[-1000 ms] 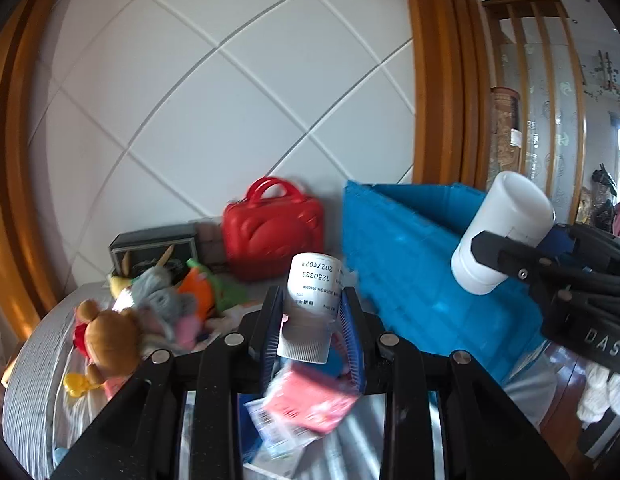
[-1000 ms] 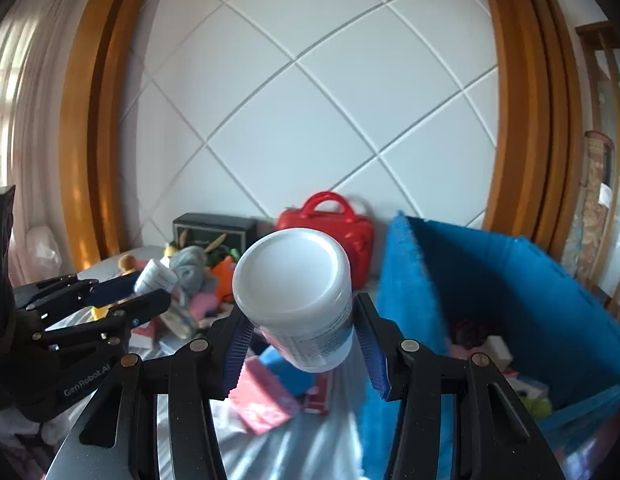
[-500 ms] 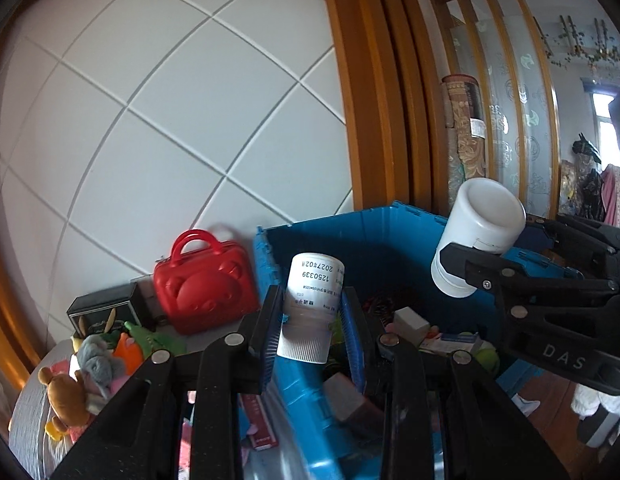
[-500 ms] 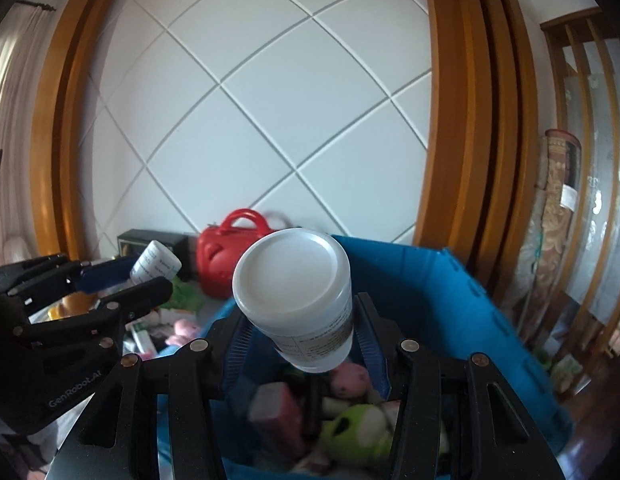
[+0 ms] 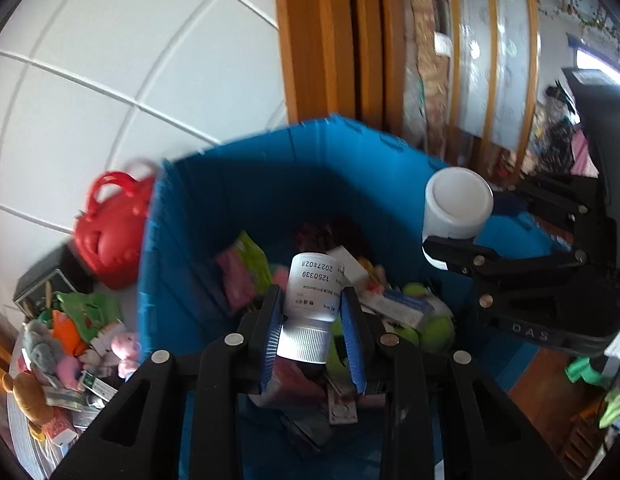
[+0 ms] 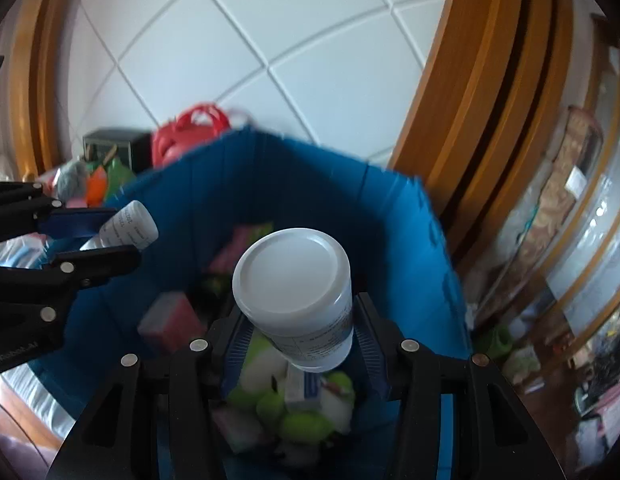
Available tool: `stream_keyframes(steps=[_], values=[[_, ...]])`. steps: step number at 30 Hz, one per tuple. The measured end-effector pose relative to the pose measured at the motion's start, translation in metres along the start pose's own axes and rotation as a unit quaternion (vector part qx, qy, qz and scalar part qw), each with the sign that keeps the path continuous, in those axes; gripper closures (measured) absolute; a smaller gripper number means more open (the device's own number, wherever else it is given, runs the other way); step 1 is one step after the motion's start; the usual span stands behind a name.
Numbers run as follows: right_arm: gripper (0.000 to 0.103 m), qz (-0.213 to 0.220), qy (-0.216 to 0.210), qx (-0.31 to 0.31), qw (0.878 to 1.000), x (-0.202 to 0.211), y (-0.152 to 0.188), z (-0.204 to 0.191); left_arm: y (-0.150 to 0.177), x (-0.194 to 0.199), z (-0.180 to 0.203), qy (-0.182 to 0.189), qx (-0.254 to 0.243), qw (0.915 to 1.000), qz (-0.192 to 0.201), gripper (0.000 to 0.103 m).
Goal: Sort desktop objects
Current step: 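Carry the pill bottle and white jar with both tools over the blue bin, then lower both tools into the bin and open them to release the bottle and jar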
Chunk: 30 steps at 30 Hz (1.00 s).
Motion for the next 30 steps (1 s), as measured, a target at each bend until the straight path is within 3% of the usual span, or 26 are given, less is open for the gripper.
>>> stream_keyframes(steps=[4, 12, 15, 17, 20, 21, 24, 26, 30], values=[[0.054, -0.052, -0.016, -0.003, 0.998, -0.028, 0.013, 0.022, -0.006, -0.031, 0.008, 0.005, -0.021, 0.9982, -0.055, 0.074], [0.054, -0.129, -0.077, -0.055, 0.987, -0.065, -0.014, 0.061, -0.057, -0.086, -0.012, 0.024, 0.03, 0.9874, -0.153, 0.074], [0.054, -0.137, -0.08, -0.08, 0.984, -0.083, -0.039, 0.074, -0.08, -0.102, -0.023, 0.02, 0.057, 0.9861, -0.155, 0.074], [0.054, -0.137, -0.081, -0.102, 0.982, -0.099, -0.054, 0.083, -0.098, -0.117, -0.028, -0.002, 0.066, 0.9876, -0.143, 0.074], [0.054, -0.131, -0.044, -0.11, 0.984, -0.134, -0.074, 0.091, -0.115, -0.145, -0.036, -0.021, 0.091, 0.9875, -0.127, 0.074], [0.054, -0.134, -0.029, -0.111, 0.984, -0.149, -0.077, 0.093, -0.118, -0.163, -0.04, -0.024, 0.109, 0.9841, -0.138, 0.074], [0.054, -0.155, -0.01, -0.12, 0.981, -0.196, -0.072, 0.096, -0.119, -0.206, -0.047, -0.035, 0.122, 0.9809, -0.147, 0.074], [0.054, -0.175, -0.021, -0.136, 0.975, -0.223, -0.057, 0.098, -0.11, -0.235, -0.049, -0.056, 0.113, 0.9784, -0.164, 0.074], [0.053, -0.232, -0.027, -0.143, 0.962, -0.265, -0.025, 0.096, -0.075, -0.28, -0.047, -0.067, 0.086, 0.9671, -0.23, 0.074]])
Point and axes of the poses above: each gripper's, at about its wrist camera, not at the fingertips, and x roughly against the way its jaws point, z to its right, y to its underside, the point moved 1 cm from there along -x, roughly the way its jaws point, and after that the axes turned 1 degree about x, right-handed, at the moved point
